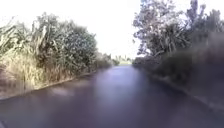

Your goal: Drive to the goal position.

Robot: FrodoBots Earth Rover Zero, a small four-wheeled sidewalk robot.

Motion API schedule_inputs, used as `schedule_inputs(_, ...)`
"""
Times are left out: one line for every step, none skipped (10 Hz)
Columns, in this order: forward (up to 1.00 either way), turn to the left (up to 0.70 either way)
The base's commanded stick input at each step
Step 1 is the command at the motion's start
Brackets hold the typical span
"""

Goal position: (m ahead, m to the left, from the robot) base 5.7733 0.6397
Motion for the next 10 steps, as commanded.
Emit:
schedule_inputs(0.96,0.0)
schedule_inputs(0.95,0.0)
schedule_inputs(0.94,0.0)
schedule_inputs(0.92,0.0)
schedule_inputs(0.89,0.0)
schedule_inputs(0.86,0.0)
schedule_inputs(0.82,0.0)
schedule_inputs(0.65,0.0)
schedule_inputs(0.19,0.0)
schedule_inputs(0.05,0.0)
